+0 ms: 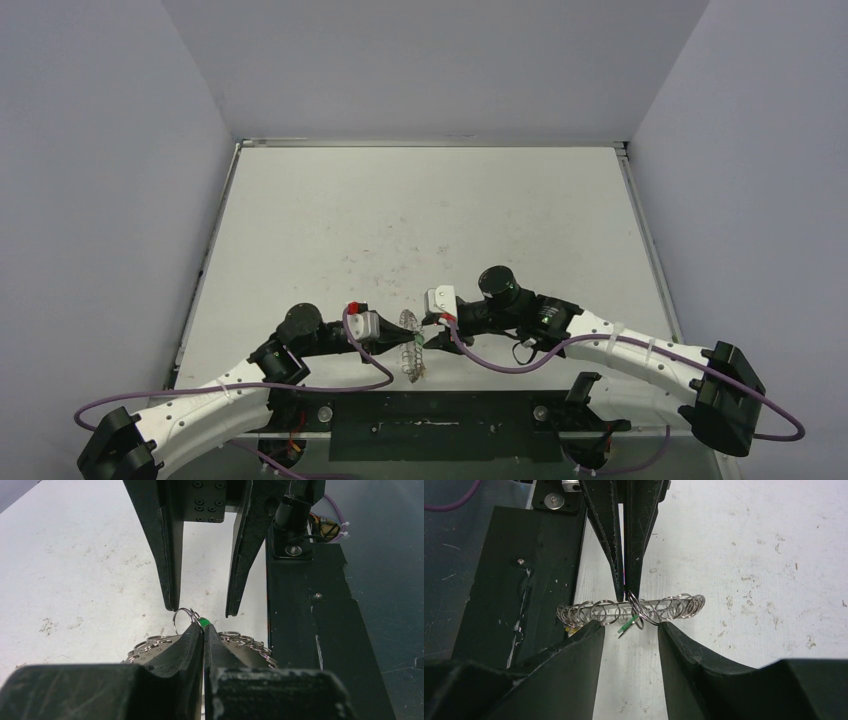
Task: Put the keys on the keyring
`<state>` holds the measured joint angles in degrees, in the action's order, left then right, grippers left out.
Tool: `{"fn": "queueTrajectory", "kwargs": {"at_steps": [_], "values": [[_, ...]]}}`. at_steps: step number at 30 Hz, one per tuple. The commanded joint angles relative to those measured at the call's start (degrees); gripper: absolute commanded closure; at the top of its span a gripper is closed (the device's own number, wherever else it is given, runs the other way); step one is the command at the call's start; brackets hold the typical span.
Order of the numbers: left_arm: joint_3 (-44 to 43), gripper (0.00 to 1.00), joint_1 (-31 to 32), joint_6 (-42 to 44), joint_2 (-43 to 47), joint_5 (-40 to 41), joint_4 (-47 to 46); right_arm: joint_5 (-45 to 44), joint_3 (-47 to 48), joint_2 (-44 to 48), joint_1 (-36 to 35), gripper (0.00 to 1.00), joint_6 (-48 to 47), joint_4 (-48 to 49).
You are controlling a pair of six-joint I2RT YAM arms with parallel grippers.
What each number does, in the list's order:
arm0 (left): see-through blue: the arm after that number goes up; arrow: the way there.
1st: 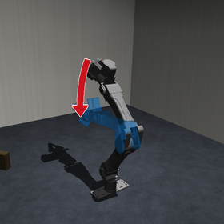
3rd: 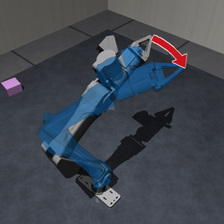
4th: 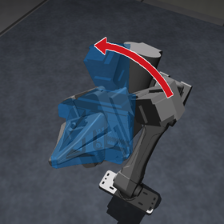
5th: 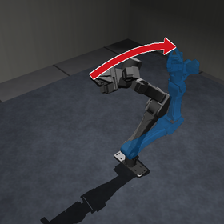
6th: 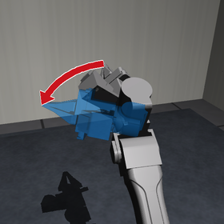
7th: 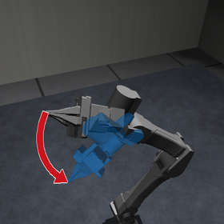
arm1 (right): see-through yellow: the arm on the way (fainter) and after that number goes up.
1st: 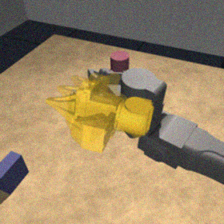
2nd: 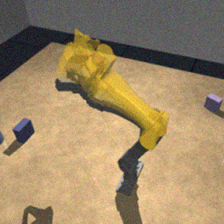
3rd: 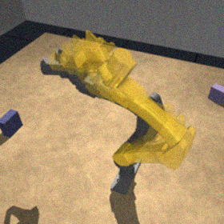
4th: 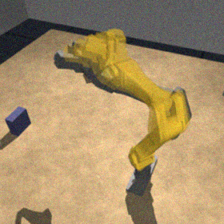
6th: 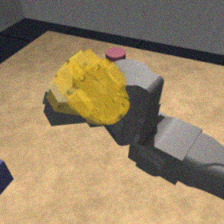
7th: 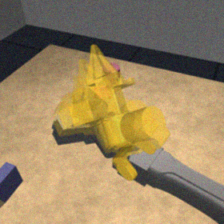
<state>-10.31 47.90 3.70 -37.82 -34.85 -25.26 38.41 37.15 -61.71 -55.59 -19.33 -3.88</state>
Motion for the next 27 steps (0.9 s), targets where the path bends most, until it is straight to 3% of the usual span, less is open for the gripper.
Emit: {"fn": "queueTrajectory", "kwargs": {"at_steps": [1, 8, 15, 27], "values": [[-0.49, 1.00, 0.09, 0.86, 0.48, -1.37, -4.30, 1.06, 2.07, 0.88, -0.48, 0.56, -1.78, 3.35], [-0.51, 1.00, 0.10, 0.92, 0.37, -1.53, -4.39, -0.21, 1.74, 1.82, -0.48, 0.59, -1.77, 2.24], [-0.51, 1.00, 0.13, 0.91, 0.17, -1.78, -4.57, -2.60, -0.05, 5.56, -0.48, 0.54, -1.23, 3.44], [-0.61, 1.00, 0.11, 1.04, -0.30, -2.85, -5.49, 1.84, 1.75, 0.99, -1.04, 0.62, -2.84, 5.27]]}}
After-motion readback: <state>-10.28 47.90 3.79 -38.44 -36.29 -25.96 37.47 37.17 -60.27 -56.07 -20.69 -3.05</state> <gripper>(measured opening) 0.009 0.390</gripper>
